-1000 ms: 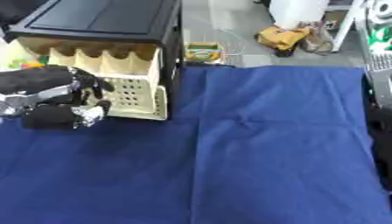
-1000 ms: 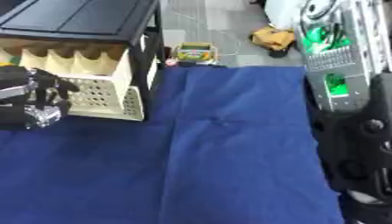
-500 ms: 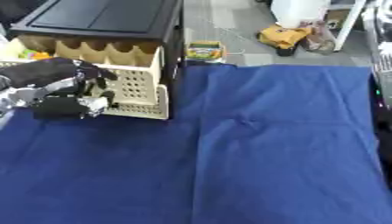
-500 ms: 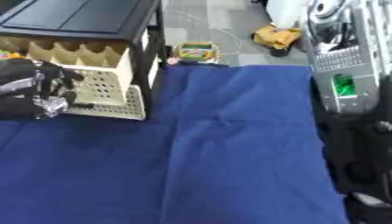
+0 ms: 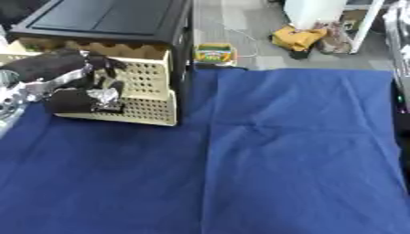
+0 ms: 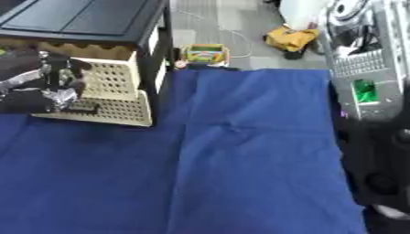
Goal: Pick up objects from table and place into drawer.
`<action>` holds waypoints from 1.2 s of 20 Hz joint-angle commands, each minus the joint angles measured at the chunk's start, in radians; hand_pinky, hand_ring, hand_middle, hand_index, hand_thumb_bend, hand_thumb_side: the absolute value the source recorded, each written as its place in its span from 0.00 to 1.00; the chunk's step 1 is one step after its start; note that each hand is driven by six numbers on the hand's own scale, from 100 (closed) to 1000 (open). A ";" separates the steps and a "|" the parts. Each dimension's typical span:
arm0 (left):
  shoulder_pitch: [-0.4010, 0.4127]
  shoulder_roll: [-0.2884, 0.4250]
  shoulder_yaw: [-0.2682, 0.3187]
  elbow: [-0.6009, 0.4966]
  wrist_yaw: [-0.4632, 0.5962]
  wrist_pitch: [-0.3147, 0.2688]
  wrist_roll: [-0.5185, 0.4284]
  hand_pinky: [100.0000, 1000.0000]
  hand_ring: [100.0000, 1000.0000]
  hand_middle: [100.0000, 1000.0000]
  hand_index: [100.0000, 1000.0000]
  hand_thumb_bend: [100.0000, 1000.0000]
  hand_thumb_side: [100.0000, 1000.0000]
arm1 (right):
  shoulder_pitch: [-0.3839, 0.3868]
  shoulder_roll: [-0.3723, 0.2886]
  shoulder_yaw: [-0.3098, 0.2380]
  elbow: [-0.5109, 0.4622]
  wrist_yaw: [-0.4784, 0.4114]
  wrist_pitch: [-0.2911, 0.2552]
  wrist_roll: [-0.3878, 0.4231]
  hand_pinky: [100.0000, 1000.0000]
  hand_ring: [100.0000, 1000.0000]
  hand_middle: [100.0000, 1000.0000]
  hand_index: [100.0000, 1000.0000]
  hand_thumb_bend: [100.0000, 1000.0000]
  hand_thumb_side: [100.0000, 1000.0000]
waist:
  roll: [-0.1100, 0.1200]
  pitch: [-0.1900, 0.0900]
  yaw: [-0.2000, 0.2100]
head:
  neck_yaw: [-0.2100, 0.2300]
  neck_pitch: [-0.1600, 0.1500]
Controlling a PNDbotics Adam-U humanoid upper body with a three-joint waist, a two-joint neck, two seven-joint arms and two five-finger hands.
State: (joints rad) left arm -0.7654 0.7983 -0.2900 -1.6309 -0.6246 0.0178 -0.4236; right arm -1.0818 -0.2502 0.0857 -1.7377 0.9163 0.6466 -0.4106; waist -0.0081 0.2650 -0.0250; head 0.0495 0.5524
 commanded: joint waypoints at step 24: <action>-0.054 -0.047 0.026 0.092 0.039 -0.096 0.198 0.33 0.55 0.62 0.85 0.00 0.97 | -0.006 -0.024 -0.011 -0.029 -0.016 0.004 0.003 0.60 0.64 0.68 0.80 0.00 0.98 | 0.006 -0.022 0.012 | -0.023 -0.002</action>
State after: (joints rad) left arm -0.8069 0.7128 -0.2741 -1.5034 -0.5971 -0.0730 -0.2278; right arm -1.0725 -0.2523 0.0854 -1.7480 0.9047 0.6486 -0.4075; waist -0.0041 0.2673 -0.0126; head 0.0326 0.5454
